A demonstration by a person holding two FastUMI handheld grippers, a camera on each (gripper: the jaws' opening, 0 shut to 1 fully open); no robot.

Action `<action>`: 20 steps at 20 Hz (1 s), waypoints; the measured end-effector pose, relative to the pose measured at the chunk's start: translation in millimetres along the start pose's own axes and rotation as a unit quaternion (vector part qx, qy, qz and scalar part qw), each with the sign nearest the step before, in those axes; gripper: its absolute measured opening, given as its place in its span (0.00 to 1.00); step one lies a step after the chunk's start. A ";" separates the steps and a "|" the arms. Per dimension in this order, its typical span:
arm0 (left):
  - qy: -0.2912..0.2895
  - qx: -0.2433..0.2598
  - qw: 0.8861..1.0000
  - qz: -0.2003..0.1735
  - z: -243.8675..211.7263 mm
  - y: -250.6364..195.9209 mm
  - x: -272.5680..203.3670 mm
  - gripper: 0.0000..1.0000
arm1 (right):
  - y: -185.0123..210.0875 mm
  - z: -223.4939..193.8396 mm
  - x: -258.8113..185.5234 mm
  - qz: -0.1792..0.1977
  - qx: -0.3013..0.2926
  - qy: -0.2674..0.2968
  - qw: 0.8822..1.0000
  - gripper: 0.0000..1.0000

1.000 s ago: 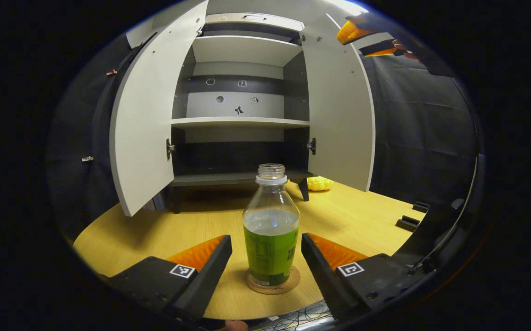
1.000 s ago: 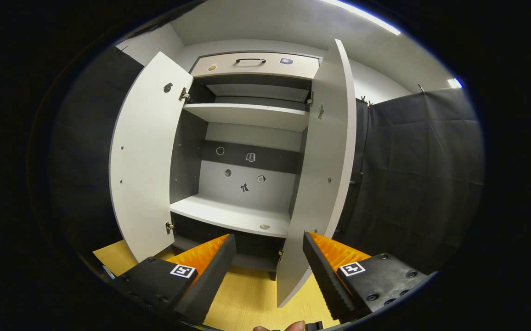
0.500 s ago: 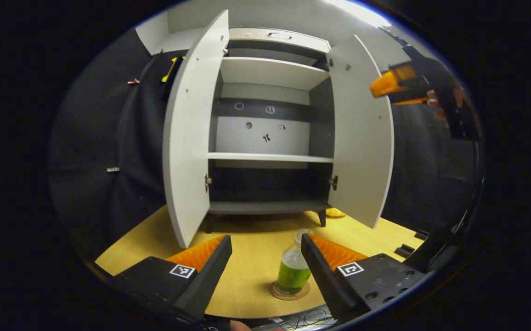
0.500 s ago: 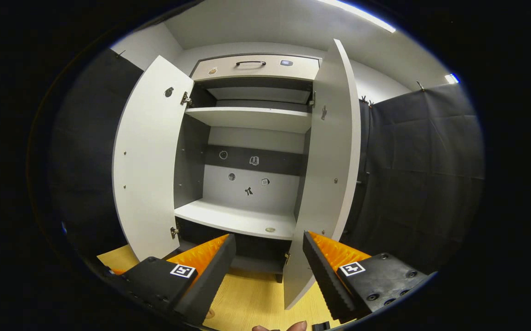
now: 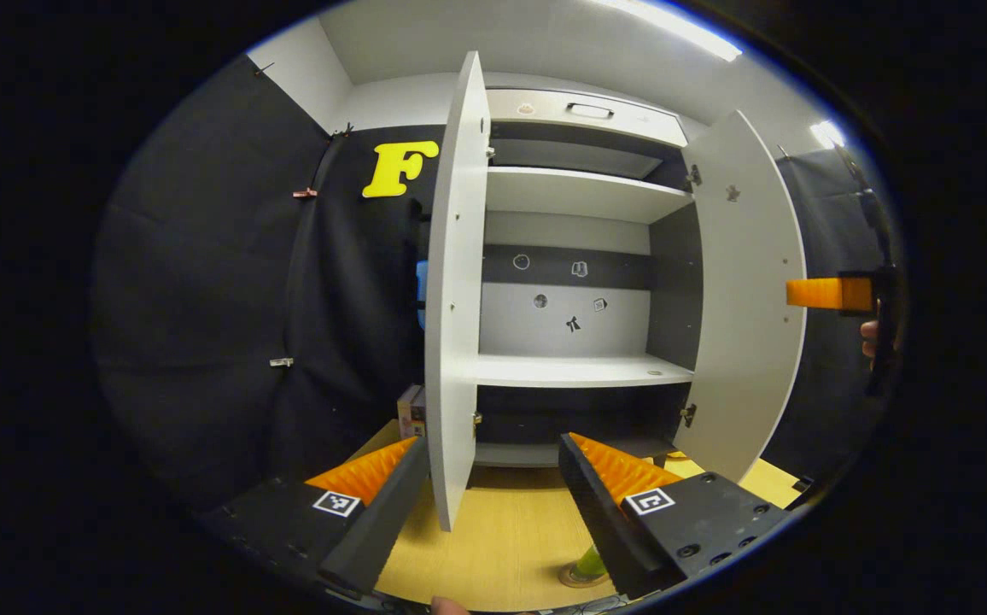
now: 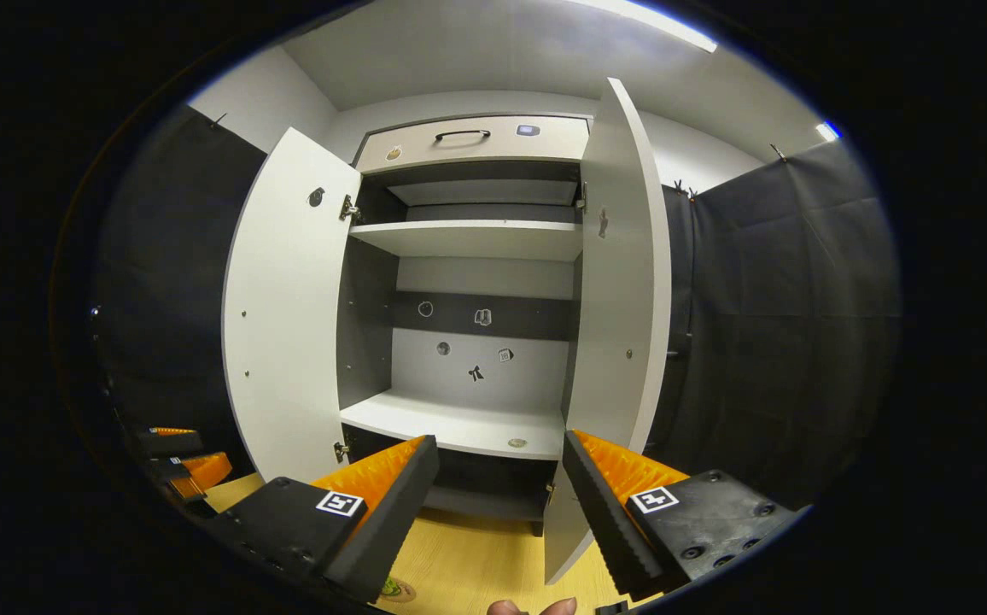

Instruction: Grasp the bottle in the cabinet with the left hand and place it on the coaster, then close the right door with the right hand and the left door with the left hand.

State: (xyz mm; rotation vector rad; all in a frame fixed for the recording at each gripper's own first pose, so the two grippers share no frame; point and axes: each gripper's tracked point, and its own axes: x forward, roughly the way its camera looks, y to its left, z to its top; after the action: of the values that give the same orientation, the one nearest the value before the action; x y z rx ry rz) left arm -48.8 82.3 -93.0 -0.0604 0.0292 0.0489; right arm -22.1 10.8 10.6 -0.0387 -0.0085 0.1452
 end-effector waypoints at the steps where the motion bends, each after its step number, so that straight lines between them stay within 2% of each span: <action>1: 0.002 0.008 1.000 0.007 6.4 4.9 1.7 0.96 | -5.7 0.0 -1.7 -0.003 0.005 0.001 1.000 0.97; 5: -0.001 0.033 0.999 0.007 32.1 2.8 7.0 0.95 | -43.6 2.6 -8.6 -0.037 0.008 0.001 0.999 0.97; 13: 0.003 0.003 1.000 -0.005 55.5 -25.6 20.8 0.95 | -163.0 -2.2 -4.7 -0.135 0.025 0.019 0.990 0.97; 17: -0.001 0.011 1.000 0.007 57.7 -32.7 22.2 0.95 | -205.1 -8.8 21.1 -0.151 0.035 0.025 0.988 0.97; 20: 0.001 0.012 1.000 0.016 55.2 -36.6 20.7 0.95 | -205.0 -8.0 42.2 -0.137 0.038 0.026 0.990 0.98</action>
State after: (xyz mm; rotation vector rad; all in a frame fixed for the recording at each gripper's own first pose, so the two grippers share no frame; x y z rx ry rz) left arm -24.8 50.2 -36.4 -0.0353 0.0326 0.0806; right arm 49.3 -186.0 10.9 0.0357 0.0446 -0.1295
